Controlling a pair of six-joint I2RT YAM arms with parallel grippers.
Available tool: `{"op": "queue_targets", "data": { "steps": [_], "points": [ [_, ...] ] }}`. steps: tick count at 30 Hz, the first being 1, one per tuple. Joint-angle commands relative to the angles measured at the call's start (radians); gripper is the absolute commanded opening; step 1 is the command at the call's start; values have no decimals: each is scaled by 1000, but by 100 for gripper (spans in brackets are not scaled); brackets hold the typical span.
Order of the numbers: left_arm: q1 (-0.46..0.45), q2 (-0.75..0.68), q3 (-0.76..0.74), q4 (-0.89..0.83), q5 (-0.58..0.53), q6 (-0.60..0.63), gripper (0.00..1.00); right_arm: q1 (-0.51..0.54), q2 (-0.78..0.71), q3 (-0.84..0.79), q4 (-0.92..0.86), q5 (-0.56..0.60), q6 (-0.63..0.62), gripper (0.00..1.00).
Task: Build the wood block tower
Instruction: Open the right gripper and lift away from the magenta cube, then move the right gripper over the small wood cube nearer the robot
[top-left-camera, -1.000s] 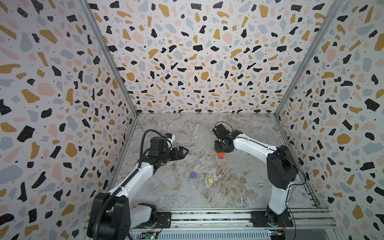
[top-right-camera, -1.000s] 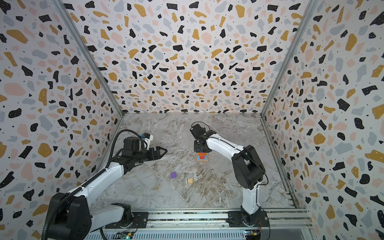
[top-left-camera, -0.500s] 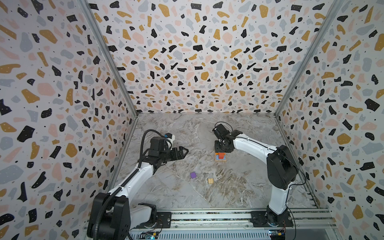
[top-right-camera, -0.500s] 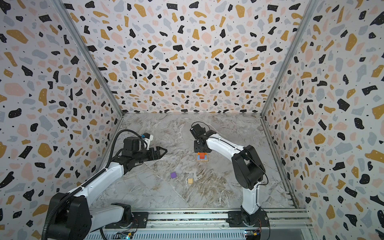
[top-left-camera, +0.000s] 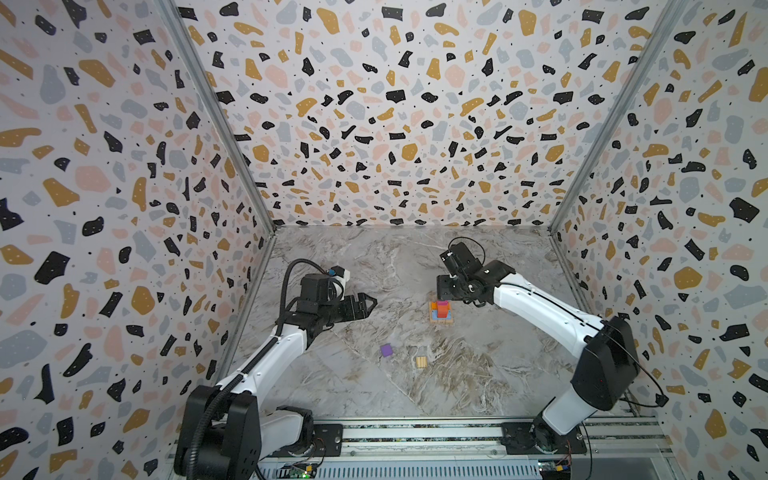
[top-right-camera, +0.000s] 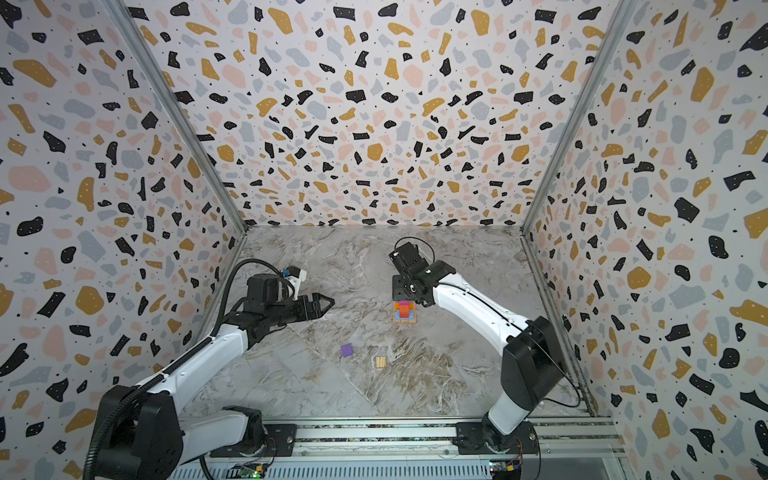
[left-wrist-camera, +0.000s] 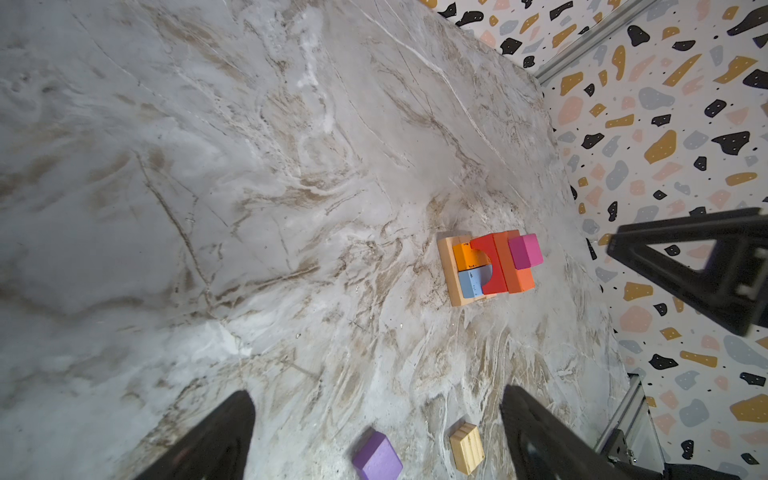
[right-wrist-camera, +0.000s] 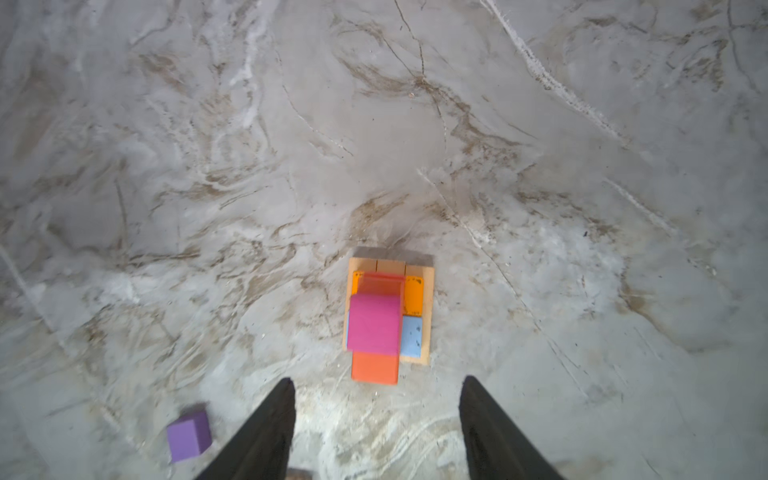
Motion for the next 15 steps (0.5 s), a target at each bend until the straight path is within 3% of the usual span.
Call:
{"op": "queue_targets", "data": {
  "steps": [1,7,15],
  "points": [
    [-6,-6,16,13,-8,24,94,36,-86,-57,-54,12,-11,65],
    [-7,1,22,6,-5,30,94,106,-200,-182,-66,11,26,68],
    [-7,-1,17,11,-4,24,94,232,-221,-289,-33,0,128,65]
  ]
}}
